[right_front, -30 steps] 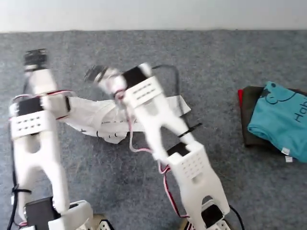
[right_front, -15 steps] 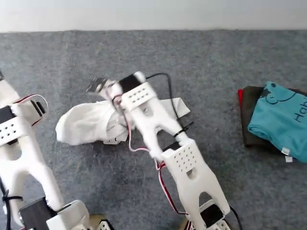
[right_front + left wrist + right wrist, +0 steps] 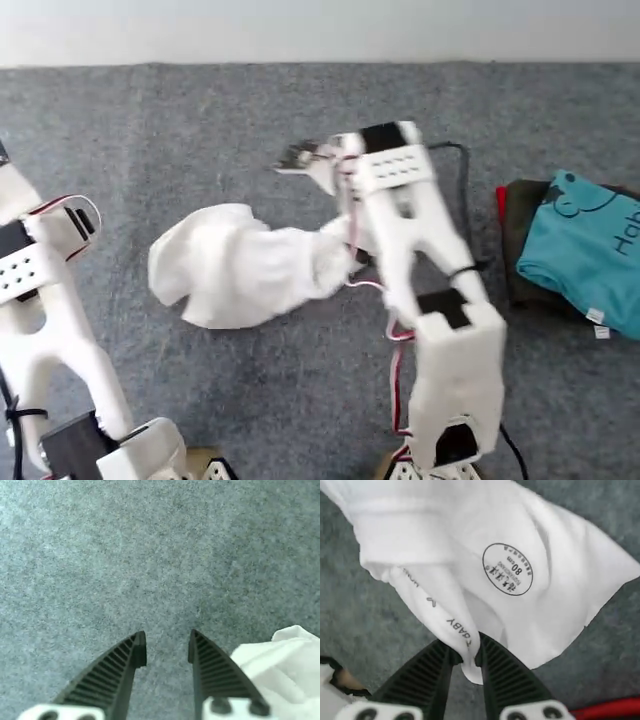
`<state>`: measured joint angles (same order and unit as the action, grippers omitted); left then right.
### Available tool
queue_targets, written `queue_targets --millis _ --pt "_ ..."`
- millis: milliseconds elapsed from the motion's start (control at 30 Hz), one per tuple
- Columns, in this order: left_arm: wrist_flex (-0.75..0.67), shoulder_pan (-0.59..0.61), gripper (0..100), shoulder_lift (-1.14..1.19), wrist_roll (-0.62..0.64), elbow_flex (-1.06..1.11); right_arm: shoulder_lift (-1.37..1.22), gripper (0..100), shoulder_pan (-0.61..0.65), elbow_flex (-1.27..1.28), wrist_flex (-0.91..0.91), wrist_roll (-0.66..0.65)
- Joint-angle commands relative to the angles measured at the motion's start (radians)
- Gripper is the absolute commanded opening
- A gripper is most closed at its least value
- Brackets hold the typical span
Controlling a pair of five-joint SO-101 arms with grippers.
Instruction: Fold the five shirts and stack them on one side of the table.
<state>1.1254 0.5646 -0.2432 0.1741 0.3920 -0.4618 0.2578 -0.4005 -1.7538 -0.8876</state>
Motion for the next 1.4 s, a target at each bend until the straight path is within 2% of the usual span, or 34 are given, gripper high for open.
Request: queue_targets --millis 0,133,233,300,367,500,600,700,800,1067,1167,1233,1367 --pt "-0.017 -0.006 15 -0.006 -0.008 -0.008 0.157 0.8 -0.159 0.112 -0.042 -0.109" --pt "-0.018 -0.021 15 -0.008 -0.008 -0.008 0.170 0.8 -0.291 0.109 -0.041 -0.123" --pt "-0.015 -0.060 15 -0.006 -0.008 -0.007 0.170 0.9 -0.315 0.054 -0.039 -0.180" --pt "-0.012 -0.091 15 -0.009 -0.008 -0.007 0.166 1.2 -0.314 -0.014 -0.039 -0.160" --pt "-0.012 -0.124 15 -0.012 -0.008 -0.007 0.166 5.8 -0.306 -0.087 -0.039 -0.109" --pt "0.020 -0.215 15 -0.014 -0.018 -0.005 0.170 23.0 -0.280 -0.190 -0.041 0.009" --pt "0.044 -0.304 15 -0.005 -0.097 0.008 0.173 25.1 -0.265 -0.241 -0.039 0.069" --pt "0.057 -0.413 15 -0.012 -0.261 0.076 0.174 23.6 -0.269 -0.305 -0.039 0.147" --pt "0.026 -0.433 14 -0.006 -0.308 0.151 0.185 22.1 -0.269 -0.345 -0.044 0.210" --pt "-0.207 -0.407 14 -0.014 -0.269 0.367 0.387 12.1 -0.002 -0.163 -0.045 0.311" --pt "-0.275 -0.407 14 -0.006 -0.216 0.414 0.449 15.9 0.097 0.014 -0.045 0.330" --pt "-0.304 -0.397 14 -0.015 -0.172 0.441 0.469 20.1 0.186 0.150 -0.042 0.387" --pt "-0.356 -0.308 14 -0.015 -0.129 0.463 0.438 23.6 0.381 0.361 0.036 0.485"
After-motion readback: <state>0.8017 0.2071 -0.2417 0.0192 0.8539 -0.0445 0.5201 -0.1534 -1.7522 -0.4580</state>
